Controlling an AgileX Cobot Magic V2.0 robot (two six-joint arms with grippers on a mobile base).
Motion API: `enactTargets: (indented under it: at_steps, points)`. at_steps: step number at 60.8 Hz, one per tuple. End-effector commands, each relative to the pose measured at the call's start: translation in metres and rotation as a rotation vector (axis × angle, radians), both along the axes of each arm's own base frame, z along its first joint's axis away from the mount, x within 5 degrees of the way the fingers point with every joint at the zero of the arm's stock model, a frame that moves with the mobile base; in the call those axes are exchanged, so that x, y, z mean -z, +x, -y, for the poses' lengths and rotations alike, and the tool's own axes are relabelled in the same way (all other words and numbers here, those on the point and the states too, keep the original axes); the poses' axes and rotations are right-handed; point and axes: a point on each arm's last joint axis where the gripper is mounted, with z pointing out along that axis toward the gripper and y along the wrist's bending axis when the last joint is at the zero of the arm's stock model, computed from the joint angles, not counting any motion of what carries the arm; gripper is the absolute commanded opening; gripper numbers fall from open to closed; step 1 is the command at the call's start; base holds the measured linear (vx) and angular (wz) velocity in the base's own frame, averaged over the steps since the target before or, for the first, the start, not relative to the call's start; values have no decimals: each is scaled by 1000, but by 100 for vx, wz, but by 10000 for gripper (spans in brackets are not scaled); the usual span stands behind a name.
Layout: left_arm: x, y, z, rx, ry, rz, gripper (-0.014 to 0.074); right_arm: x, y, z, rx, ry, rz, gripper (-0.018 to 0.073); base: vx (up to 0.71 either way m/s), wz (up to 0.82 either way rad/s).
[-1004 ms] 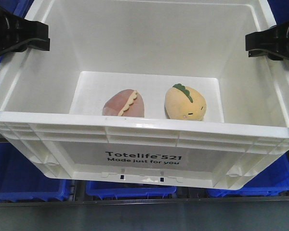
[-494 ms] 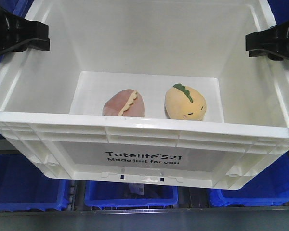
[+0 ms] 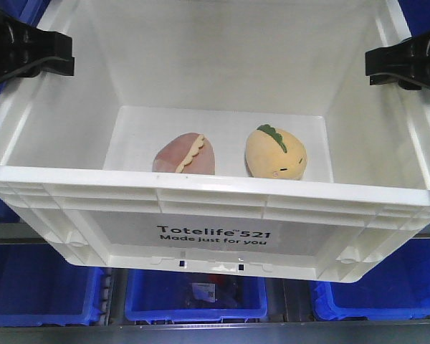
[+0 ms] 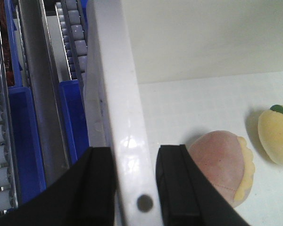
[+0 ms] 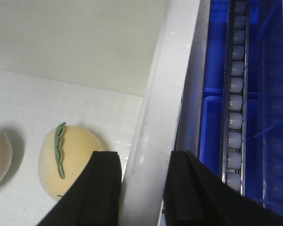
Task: Place moving items into box and shelve
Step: 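Keep holding the crate with both grippers as the base aligns with roller shelf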
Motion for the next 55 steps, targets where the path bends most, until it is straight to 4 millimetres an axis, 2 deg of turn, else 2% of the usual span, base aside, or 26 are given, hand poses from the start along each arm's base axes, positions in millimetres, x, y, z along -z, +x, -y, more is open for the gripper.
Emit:
enactTargets:
  at_steps: [1, 55]
  points:
    - [-36, -8, -1, -5, -86, 208, -6, -30, -2, 4, -1, 6, 205, -5, 6, 1]
    - [-36, -8, -1, -5, -86, 208, -6, -30, -2, 4, -1, 6, 205, -5, 3, 1]
